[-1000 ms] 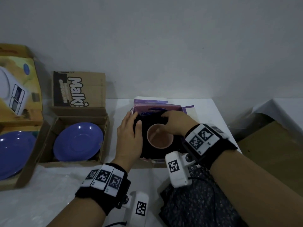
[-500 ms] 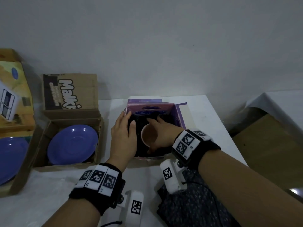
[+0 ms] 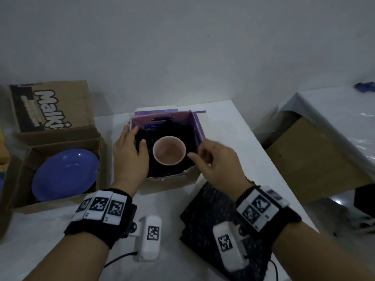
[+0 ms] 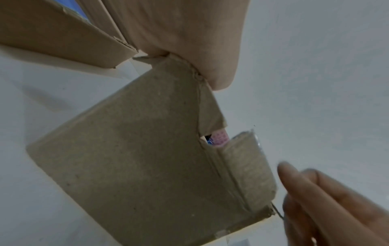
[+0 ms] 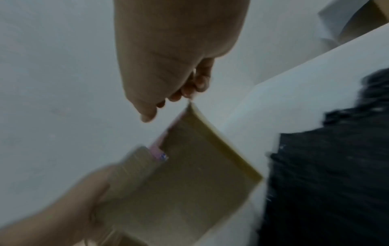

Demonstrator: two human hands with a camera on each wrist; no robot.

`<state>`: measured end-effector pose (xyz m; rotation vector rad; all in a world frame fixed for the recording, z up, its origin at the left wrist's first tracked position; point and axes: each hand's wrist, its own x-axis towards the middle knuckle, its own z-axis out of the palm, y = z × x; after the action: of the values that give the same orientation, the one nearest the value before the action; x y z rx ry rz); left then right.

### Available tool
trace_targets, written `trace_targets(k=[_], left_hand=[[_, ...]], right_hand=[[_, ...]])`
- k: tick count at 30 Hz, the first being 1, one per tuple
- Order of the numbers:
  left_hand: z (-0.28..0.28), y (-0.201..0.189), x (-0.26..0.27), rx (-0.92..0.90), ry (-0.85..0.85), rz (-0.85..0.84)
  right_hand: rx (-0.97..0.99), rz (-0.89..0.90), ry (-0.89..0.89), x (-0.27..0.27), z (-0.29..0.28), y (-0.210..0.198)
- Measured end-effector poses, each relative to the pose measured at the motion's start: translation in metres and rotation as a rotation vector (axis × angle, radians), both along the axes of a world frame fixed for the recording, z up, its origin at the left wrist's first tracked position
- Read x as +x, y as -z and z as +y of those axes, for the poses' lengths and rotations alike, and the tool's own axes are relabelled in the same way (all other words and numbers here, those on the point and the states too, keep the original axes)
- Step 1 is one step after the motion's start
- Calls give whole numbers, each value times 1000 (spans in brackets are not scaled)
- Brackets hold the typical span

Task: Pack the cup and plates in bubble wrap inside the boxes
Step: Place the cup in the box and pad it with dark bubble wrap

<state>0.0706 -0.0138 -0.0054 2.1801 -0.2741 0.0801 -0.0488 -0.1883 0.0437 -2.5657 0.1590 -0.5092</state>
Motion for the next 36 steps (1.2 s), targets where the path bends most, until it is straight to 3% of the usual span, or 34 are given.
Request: trace_targets(k=[2,8,14,17,21,23,25,27,30,32,36], left_hand=[[0,-1,0,17,-6,-9],[0,-4,-2,38,2,-12],[1,-3,-3,33,9,-28],[2,-3,-3,34,15,-29],[3,-3,-2,38,14,-15],[3,-3,-2,34,18,-11],[2,-3,-4,12,23,-3],[2,-1,-4,-52,28,5],[2,6,2,-255,47,46],[3,14,7,-355,43,88],[3,16,5,-452,28,173]], right_hand=[[-81,65,-59,-28,6,18],[-354,776,-224,-87,27,64],[-266,855,-194,-82,27,59],[36,816,-60,-76,10,48],[354,642,279,-67,-19,34],[428,493,472,-62,-31,19],[535,234,611,-56,-37,-4],[565,-99,627,-47,-30,-32],[394,-373,370,-24,4,-61],[278,-302,132,-5,27,-56],[-123,282,-115,31,62,-18]])
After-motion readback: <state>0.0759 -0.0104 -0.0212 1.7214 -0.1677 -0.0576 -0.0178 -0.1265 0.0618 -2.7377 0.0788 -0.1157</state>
